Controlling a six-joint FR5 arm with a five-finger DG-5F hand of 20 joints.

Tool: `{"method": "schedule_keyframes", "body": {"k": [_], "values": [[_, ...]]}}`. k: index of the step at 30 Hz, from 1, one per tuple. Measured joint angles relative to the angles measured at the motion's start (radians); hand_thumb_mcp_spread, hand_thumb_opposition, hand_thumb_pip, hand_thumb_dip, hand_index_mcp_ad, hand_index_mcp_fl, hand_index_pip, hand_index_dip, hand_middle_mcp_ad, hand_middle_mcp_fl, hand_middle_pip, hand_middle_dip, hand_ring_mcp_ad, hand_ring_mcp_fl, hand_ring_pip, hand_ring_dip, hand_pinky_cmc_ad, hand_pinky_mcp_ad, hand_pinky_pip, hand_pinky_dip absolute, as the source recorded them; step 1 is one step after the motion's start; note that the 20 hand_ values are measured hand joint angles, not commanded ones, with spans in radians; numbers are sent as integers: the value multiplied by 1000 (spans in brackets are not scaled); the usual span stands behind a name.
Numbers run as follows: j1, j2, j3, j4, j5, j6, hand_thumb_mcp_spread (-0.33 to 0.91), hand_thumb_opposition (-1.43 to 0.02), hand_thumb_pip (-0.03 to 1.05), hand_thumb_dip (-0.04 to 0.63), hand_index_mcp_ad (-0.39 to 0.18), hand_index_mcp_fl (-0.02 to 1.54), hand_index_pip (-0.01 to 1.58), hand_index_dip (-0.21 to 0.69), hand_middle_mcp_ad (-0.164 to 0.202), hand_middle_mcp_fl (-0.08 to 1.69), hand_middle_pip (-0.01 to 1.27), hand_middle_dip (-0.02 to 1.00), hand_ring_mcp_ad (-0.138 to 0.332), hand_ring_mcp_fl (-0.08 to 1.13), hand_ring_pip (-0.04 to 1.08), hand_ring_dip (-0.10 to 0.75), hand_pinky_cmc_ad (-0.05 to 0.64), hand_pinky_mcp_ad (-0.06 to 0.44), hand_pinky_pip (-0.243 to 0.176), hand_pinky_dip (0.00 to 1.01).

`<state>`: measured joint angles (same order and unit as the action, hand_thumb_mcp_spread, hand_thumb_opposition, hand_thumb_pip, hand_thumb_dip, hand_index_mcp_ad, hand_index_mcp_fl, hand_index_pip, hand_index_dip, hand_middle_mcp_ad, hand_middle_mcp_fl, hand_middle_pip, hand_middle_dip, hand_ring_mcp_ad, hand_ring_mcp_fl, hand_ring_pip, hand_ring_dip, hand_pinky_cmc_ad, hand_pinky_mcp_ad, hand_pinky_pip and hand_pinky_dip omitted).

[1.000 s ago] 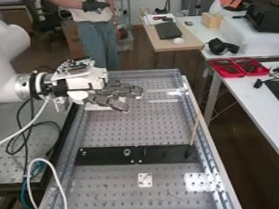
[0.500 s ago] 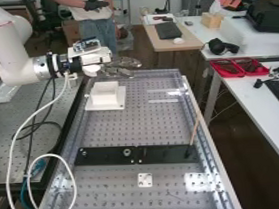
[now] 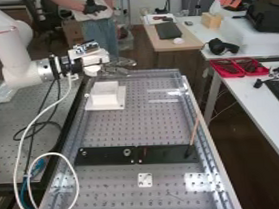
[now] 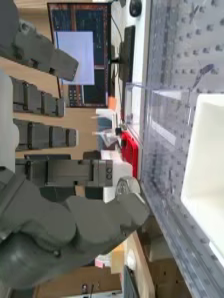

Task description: Grab the larger nut and place it in the white container

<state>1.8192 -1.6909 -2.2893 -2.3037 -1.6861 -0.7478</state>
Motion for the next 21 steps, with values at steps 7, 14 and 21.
{"method": "schedule_keyframes", "body": {"k": [7, 14, 21], "values": [[-4, -22, -18, 8, -16, 0, 386, -846, 672, 218, -87, 347, 1508, 2, 61, 138, 126, 188, 101, 7, 91, 115, 328, 267, -44, 368], [-2, -71, -26, 20, -2, 15, 386, -846, 672, 218, -87, 347, 1506, -28, 61, 138, 126, 187, 101, 7, 91, 115, 328, 269, -44, 387], [6, -89, -20, 20, 15, 31, 387, -846, 672, 218, -89, 347, 1506, -28, 61, 138, 126, 187, 101, 7, 91, 115, 328, 267, -44, 393]]}}
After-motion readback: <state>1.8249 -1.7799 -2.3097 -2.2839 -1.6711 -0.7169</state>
